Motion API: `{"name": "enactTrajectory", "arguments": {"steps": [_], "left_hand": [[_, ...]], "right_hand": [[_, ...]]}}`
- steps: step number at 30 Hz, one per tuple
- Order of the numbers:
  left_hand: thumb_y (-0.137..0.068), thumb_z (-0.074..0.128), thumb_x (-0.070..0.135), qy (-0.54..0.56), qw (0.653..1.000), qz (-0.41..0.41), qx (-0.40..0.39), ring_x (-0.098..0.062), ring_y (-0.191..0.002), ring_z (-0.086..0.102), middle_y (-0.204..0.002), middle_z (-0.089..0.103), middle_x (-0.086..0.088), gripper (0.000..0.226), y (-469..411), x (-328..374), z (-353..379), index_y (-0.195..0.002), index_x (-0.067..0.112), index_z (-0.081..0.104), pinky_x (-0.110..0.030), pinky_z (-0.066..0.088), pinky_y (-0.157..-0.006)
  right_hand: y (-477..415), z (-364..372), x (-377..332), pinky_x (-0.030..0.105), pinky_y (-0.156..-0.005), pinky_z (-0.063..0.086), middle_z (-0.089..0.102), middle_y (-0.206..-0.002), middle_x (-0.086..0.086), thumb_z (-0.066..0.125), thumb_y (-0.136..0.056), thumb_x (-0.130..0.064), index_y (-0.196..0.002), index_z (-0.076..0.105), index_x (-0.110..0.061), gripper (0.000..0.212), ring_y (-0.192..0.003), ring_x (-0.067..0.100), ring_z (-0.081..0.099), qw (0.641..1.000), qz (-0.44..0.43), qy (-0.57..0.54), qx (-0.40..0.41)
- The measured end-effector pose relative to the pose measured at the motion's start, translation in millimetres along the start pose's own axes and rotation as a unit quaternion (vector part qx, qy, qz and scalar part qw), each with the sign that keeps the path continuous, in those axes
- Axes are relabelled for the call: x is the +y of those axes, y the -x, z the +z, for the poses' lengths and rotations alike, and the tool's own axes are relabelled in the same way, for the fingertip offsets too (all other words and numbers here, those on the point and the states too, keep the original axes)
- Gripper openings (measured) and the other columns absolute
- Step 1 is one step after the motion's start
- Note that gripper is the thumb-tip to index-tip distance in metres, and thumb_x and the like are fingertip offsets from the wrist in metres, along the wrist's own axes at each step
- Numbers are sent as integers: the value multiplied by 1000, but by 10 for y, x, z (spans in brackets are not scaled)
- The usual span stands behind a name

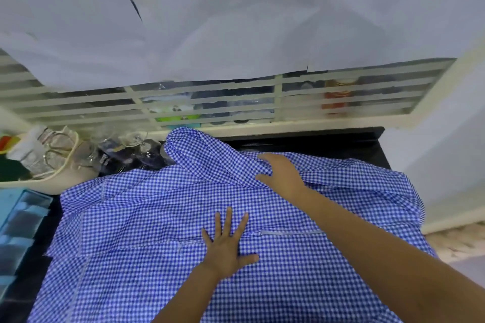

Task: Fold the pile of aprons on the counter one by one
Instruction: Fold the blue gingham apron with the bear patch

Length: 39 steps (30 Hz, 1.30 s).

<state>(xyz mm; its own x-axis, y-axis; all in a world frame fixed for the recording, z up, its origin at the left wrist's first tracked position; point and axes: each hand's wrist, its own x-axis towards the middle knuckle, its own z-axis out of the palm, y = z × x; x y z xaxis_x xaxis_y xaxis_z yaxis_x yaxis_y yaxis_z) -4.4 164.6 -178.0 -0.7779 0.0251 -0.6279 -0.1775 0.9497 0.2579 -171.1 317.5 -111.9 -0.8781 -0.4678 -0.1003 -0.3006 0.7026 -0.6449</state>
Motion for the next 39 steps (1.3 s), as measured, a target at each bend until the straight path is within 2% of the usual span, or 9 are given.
{"name": "enactTrajectory", "arguments": {"steps": [7, 13, 18, 21, 24, 27, 30, 36, 39], "left_hand": [[-72, 61, 73, 29, 999, -2, -45, -29, -122, -49, -140, -50, 4, 114, 20, -13, -92, -142, 47, -26, -72, -16, -100], [-68, 63, 74, 12, 999, 6, -36, -32, -128, -45, -142, -48, 1, 120, 44, -61, -66, -143, 44, -26, -73, -15, -100], [-67, 63, 76, -5, 1000, 4, -29, -35, -136, -37, -148, -43, -1, 122, 72, -57, -96, -146, 41, -23, -73, -9, -103], [-70, 68, 69, -14, 1000, -21, -19, -36, -142, -25, -155, -32, -5, 119, 91, 17, -205, -149, 41, -16, -72, -1, -106], [-77, 66, 62, -51, 997, -54, -11, -41, -145, -9, -159, -9, -14, 107, 27, 137, -287, -152, 36, -7, -66, 4, -110], [-86, 52, 57, -36, 996, -67, -34, -39, -143, 14, -155, 17, -17, 82, -59, 294, -353, -151, 25, 14, -55, 17, -116], [-94, 51, 33, 81, 996, -31, 16, -26, -102, 55, -110, 57, -5, 23, -32, 505, -433, -99, 10, 56, -35, 45, -95], [-91, 62, 36, 473, 873, -117, 37, -28, -106, 56, -117, 59, -13, 45, -200, 658, -587, -119, 1, 58, -36, 44, -89], [-87, 67, 37, 571, 807, -152, 1, -20, -74, 49, -82, 52, -6, 31, -312, 639, -636, -90, 8, 58, -35, 43, -70]], "right_hand": [[-538, 261, -349, 37, -93, 49, 63, -122, 14, 56, -91, -2, -127, 60, -8, 36, -107, 30, 61, 991, 87, 67, -72], [241, -514, -433, 34, -78, 51, 64, -85, 3, 57, -84, 5, -77, 63, -15, 21, -83, 18, 59, 987, 10, -106, 123], [1577, -1132, -28, 9, -80, 46, 67, -101, -5, 52, -82, 20, -71, 63, -10, 34, -93, -2, 61, 958, 50, -220, 179], [2130, -1103, 423, 13, -90, 42, 62, -121, -8, 49, -87, 16, -92, 72, -4, 31, -113, 5, 55, 942, 209, -258, 54], [2425, -840, 686, 23, -88, 41, 52, -122, -3, 45, -89, 13, -116, 67, -6, 39, -108, 12, 48, 929, 331, -164, -6], [2370, -514, 667, 32, -66, 42, 66, -95, 17, 52, -96, -10, -101, 67, 7, 23, -77, 19, 53, 923, 343, -112, 134], [2161, -256, 509, 38, -63, 51, 63, -78, 27, 58, -94, -25, -86, 60, 12, 38, -61, 27, 58, 917, 321, -152, 182], [1602, -27, 348, 42, -66, 53, 51, -62, 13, 63, -86, -49, -65, 42, -11, 48, -62, 32, 58, 902, 333, -224, 157], [1335, -52, 405, 38, -53, 43, 37, -49, 3, 60, -82, -61, -57, 32, -16, 59, -48, 24, 43, 899, 360, -214, 130]]}}
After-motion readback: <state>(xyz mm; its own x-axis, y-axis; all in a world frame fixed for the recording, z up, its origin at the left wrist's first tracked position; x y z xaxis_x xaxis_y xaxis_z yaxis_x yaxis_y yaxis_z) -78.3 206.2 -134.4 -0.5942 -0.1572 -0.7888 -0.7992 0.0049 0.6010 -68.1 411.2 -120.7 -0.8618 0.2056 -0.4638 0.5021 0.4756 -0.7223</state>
